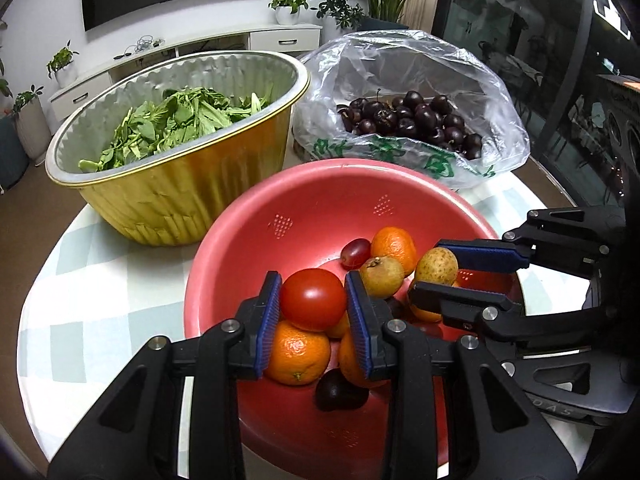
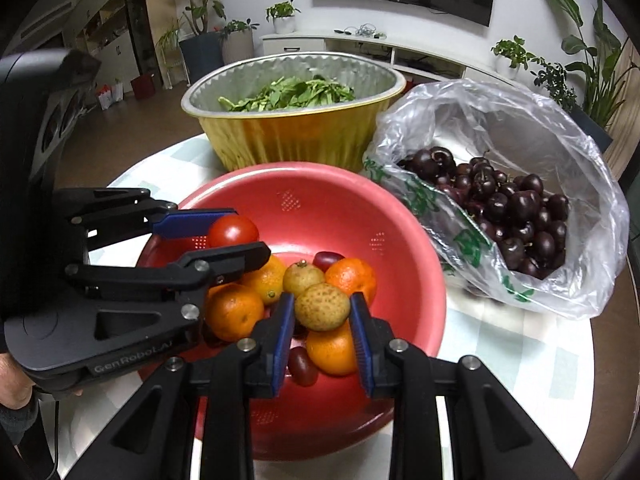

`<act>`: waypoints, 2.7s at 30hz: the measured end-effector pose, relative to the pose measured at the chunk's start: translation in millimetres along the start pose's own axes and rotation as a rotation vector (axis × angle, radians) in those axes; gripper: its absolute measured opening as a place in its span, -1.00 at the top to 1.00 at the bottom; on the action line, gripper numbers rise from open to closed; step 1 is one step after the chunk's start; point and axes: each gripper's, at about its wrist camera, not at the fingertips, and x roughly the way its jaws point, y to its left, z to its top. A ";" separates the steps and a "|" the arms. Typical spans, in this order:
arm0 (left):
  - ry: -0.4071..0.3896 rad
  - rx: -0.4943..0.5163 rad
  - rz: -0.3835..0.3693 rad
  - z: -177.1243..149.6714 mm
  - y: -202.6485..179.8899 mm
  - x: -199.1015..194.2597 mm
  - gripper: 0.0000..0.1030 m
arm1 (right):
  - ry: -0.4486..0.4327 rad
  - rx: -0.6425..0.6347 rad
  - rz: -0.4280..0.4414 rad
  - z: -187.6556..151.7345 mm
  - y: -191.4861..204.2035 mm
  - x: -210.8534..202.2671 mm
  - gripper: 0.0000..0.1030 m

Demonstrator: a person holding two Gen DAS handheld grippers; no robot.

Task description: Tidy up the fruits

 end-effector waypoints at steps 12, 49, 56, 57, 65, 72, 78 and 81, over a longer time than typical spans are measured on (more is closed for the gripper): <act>-0.052 -0.004 0.081 -4.5 -3.1 -19.6 -0.34 | -0.022 0.011 -0.023 -6.6 -8.0 -5.7 0.06; -0.155 -0.303 0.398 -176.8 -76.9 -224.8 -1.00 | -0.295 0.254 -0.243 -130.0 38.3 -203.7 -1.00; -0.113 -0.313 0.381 -178.0 -76.0 -208.9 -1.00 | -0.238 0.300 -0.238 -143.0 35.3 -193.6 -1.00; -0.109 -0.315 0.379 -176.9 -73.6 -207.2 -1.00 | -0.236 0.299 -0.238 -143.6 36.2 -192.9 -1.00; -0.074 -0.337 0.380 -179.6 -63.4 -192.5 -0.99 | -0.205 0.288 -0.220 -142.5 46.0 -181.0 -1.00; -0.045 -0.344 0.378 -182.8 -56.7 -179.4 -0.99 | -0.175 0.280 -0.208 -142.9 52.9 -169.6 -1.00; -0.034 -0.344 0.378 -183.9 -54.7 -174.1 -0.99 | -0.159 0.276 -0.197 -142.8 56.8 -163.4 -1.00; -0.028 -0.346 0.376 -184.4 -53.4 -170.8 -0.99 | -0.153 0.274 -0.192 -142.9 58.0 -161.2 -1.00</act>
